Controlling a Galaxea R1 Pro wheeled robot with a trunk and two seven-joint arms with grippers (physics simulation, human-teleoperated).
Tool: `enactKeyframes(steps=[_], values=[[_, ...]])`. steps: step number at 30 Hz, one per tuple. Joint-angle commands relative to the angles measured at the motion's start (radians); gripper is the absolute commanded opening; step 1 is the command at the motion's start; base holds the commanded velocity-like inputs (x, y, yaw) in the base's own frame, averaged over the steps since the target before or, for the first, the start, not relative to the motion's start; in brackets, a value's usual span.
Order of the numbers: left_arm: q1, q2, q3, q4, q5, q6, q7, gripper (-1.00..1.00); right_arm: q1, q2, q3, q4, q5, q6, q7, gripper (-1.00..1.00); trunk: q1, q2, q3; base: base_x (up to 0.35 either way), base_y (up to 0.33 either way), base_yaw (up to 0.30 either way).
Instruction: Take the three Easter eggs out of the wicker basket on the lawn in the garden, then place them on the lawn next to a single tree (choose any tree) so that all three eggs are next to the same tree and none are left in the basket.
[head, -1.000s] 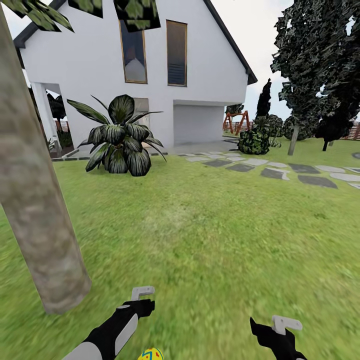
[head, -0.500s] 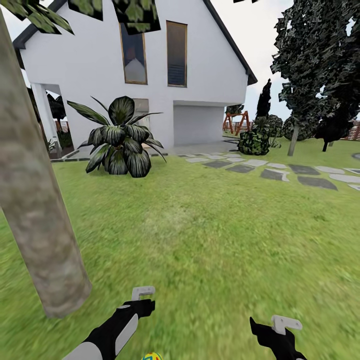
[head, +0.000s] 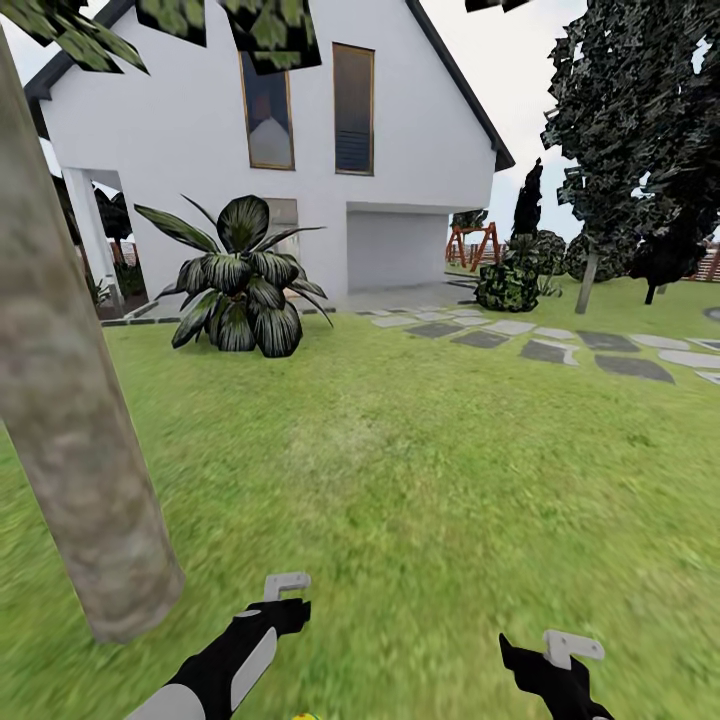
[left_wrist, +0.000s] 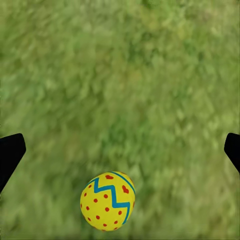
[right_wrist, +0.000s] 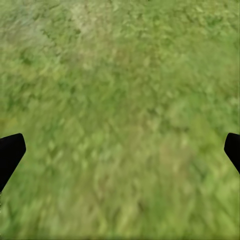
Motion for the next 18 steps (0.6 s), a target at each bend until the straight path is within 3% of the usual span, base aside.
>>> enactKeyframes(steps=[1,18], values=[[-0.001,0.001,-0.008,-0.002,0.010,0.004,0.009,1.00,-0.001,0.002,-0.004,-0.002,0.004,0.005,0.008,1.00,-0.004,0.007,0.002,0.000,0.000,0.000],[-0.001,0.001,-0.009,-0.002,0.009,0.003,0.009,1.00,-0.001,0.002,-0.003,0.000,0.004,0.005,0.008,1.00,-0.069,0.126,0.055,0.000,0.000,0.000]])
